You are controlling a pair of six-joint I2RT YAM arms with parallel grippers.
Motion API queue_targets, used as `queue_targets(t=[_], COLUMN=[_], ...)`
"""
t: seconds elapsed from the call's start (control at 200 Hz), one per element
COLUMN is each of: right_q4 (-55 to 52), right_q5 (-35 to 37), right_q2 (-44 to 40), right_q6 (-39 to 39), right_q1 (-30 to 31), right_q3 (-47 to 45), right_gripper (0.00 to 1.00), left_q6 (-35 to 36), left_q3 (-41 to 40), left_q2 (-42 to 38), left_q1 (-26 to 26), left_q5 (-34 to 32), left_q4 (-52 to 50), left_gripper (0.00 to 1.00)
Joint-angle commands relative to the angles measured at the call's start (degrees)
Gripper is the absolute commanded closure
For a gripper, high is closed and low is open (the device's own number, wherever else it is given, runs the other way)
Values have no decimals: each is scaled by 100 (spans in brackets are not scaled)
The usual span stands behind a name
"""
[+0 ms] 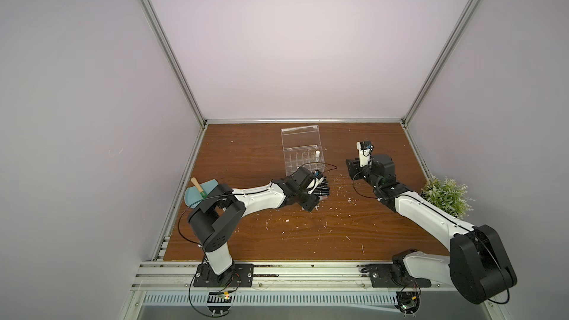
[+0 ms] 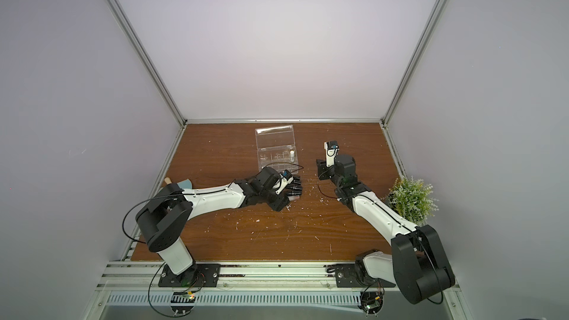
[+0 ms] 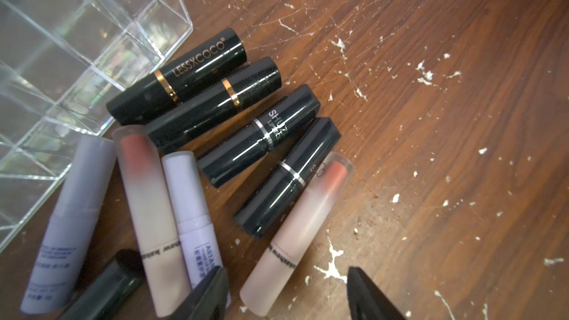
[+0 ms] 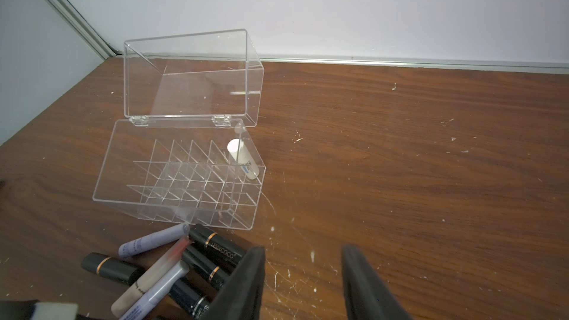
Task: Arrange the lipsticks in the organizer
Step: Pick up the lipstick at the center of the board.
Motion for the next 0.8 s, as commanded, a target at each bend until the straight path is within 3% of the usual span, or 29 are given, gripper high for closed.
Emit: queue_targets(t=[0.0,0.23,0.67,0.796], right_q4=[144,127,148,144], right_q5=[-86,-112,-168,-173], right_q2=[-202,-229,-196,-204], right_q6=[78,86,105,101], right_q1=[-39,-55,-83,-89], right_q3=[-31,-31,-31,-31], right_gripper=[54,54,54,54], left_q6=[54,2,-68,-62], left_q3=[110,76,20,4], left_q2=[129,209,283,285], left_q1=[-71,-107,-245,-262], left_q5=[79,76,107,93], left_q4=[31,49,84,84], left_gripper=[37,40,60,60])
